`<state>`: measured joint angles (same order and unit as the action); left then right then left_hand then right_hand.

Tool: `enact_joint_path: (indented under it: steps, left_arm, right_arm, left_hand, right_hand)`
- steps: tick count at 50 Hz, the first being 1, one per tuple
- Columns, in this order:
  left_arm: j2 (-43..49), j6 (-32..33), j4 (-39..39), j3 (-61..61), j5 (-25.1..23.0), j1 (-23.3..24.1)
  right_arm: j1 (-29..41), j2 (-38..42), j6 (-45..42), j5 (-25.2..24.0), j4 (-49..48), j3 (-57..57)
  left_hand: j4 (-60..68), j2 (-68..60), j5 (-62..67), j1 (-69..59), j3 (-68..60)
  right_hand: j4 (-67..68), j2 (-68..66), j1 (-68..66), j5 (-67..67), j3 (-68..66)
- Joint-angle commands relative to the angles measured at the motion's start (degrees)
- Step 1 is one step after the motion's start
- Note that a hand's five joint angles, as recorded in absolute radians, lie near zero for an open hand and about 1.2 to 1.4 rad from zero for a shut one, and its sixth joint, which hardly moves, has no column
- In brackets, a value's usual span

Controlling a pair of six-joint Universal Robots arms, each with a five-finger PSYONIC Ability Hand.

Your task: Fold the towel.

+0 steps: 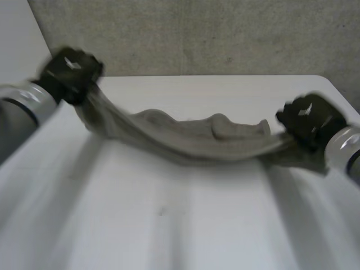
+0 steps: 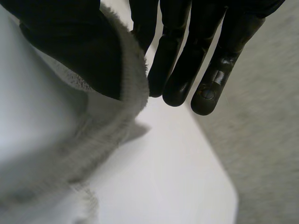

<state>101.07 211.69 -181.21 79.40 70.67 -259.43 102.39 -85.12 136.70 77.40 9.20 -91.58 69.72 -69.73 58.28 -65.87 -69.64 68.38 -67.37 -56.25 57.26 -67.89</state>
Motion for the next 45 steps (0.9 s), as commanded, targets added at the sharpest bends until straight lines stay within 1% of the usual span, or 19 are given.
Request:
enact_joint_path:
  steps: [1, 3, 5, 9, 12, 17, 23, 25, 26, 28, 31, 33, 34, 36, 37, 38, 39, 41, 45]
  left_arm:
    - [-18.01, -14.64, 0.42, 0.67, 5.45, -4.77]
    - [-22.39, -18.4, 1.47, 1.54, 5.45, -7.22]
    - [-23.45, -19.12, 2.69, 2.59, 5.36, -8.02]
    - [-23.55, -19.3, 5.43, 5.33, 4.39, -8.46]
    - [-21.26, -19.21, 6.31, 9.11, 3.69, -8.29]
    - [-8.47, -18.95, 6.31, 12.01, 4.21, -7.5]
    - [1.68, -18.51, 5.7, 7.35, 4.3, -6.0]
    - [8.06, -18.51, 4.56, 2.02, 4.39, -4.52]
    - [8.09, -18.51, 4.55, 1.99, 4.39, -4.51]
    - [12.03, -18.42, 1.5, -3.7, 4.3, -2.76]
    - [13.19, -18.51, -2.04, -6.45, 4.3, -1.96]
    - [13.8, -19.12, -12.53, -11.26, 4.48, -0.65]
    - [13.8, -19.12, -12.59, -11.29, 4.48, -0.64]
    - [13.37, -19.56, -25.44, -14.61, 4.83, 0.41]
    - [13.36, -19.56, -25.51, -14.63, 4.83, 0.41]
    - [12.93, -20.17, -32.03, -15.58, 5.87, 0.59]
    - [12.93, -20.18, -32.1, -15.59, 5.89, 0.59]
    - [10.48, -22.71, -41.38, -16.2, 9.56, 1.11]
    - [9.23, -24.66, -40.45, -16.47, 11.25, 0.59]
  right_arm:
    - [-2.63, -5.85, 3.57, -5.24, 16.29, 19.16]
    - [-3.51, -5.94, 3.48, -6.82, 23.98, 26.33]
    - [-4.12, -5.41, 3.22, -7.61, 27.67, 29.06]
    - [-5.89, -2.42, 1.02, -8.76, 33.51, 32.25]
    - [-7.38, 3.12, -3.02, -9.2, 36.76, 32.34]
    - [-5.46, 12.06, -8.37, -8.15, 37.29, 31.11]
    - [-1.84, 19.73, -8.47, -5.68, 33.6, 33.84]
    - [0.61, 23.93, -8.03, -2.36, 27.57, 36.11]
    - [0.62, 23.95, -8.03, -2.34, 27.54, 36.12]
    - [2.89, 27.18, -7.86, 1.68, 18.97, 39.44]
    - [3.78, 28.43, -7.85, 3.54, 13.56, 41.31]
    - [4.83, 29.66, -7.42, 6.0, 0.97, 45.59]
    - [4.84, 29.66, -7.42, 6.01, 0.91, 45.61]
    - [5.19, 28.61, -7.33, 6.97, -14.31, 47.37]
    - [5.19, 28.6, -7.33, 6.97, -14.39, 47.37]
    - [5.36, 26.86, -7.24, 6.97, -22.22, 46.85]
    - [5.36, 26.85, -7.24, 6.97, -22.3, 46.84]
    - [5.45, 22.82, -6.54, 6.8, -32.72, 43.61]
    - [5.45, 20.52, -6.01, 5.92, -31.79, 40.69]
  left_hand:
    - [10.28, -10.27, 11.72, -14.13, -10.36]
    - [10.28, -10.27, 11.72, -14.13, -10.36]
    - [10.28, -10.27, 11.72, -14.13, -10.36]
    - [10.28, -10.27, 11.72, -14.13, -10.36]
    - [10.28, -10.27, 11.72, -14.13, -10.36]
    - [10.28, -10.27, 11.72, -14.13, -10.36]
    - [10.28, -10.27, 11.72, -14.13, -10.36]
    - [10.28, -10.27, 11.72, -14.13, -10.36]
    - [10.28, -10.27, 11.72, -14.13, -10.36]
    - [10.28, -10.27, 11.72, -14.13, -10.36]
    - [10.28, -10.27, 11.72, -14.13, -10.36]
    - [10.28, -10.27, 11.72, -14.13, -10.36]
    - [10.28, -10.27, 11.72, -14.13, -10.36]
    - [10.28, -10.27, 11.72, -14.13, -10.36]
    - [10.28, -10.27, 11.72, -14.13, -10.36]
    - [10.28, -10.27, 11.72, -14.13, -10.36]
    - [10.28, -10.27, 11.72, -14.13, -10.36]
    - [10.28, -10.27, 11.72, -14.13, -10.36]
    - [10.28, -10.27, 11.72, -14.13, -10.36]
  right_hand:
    - [11.62, -12.63, -23.75, 12.74, -12.11]
    - [11.62, -12.63, -23.75, 12.74, -12.11]
    - [11.62, -12.63, -23.75, 12.74, -12.11]
    - [11.62, -12.63, -23.75, 12.74, -12.11]
    - [11.62, -12.63, -23.75, 12.74, -12.11]
    - [11.62, -12.63, -23.75, 12.74, -12.11]
    - [11.62, -12.63, -23.75, 12.74, -12.11]
    - [11.62, -12.63, -23.75, 12.74, -12.11]
    - [11.62, -12.63, -23.75, 12.74, -12.11]
    - [11.62, -12.63, -23.75, 12.74, -12.11]
    - [11.62, -12.63, -23.75, 12.74, -12.11]
    - [11.62, -12.63, -23.75, 12.74, -12.11]
    - [11.62, -12.63, -23.75, 12.74, -12.11]
    - [11.62, -12.63, -23.75, 12.74, -12.11]
    - [11.62, -12.63, -23.75, 12.74, -12.11]
    - [11.62, -12.63, -23.75, 12.74, -12.11]
    - [11.62, -12.63, -23.75, 12.74, -12.11]
    - [11.62, -12.63, -23.75, 12.74, -12.11]
    - [11.62, -12.63, -23.75, 12.74, -12.11]
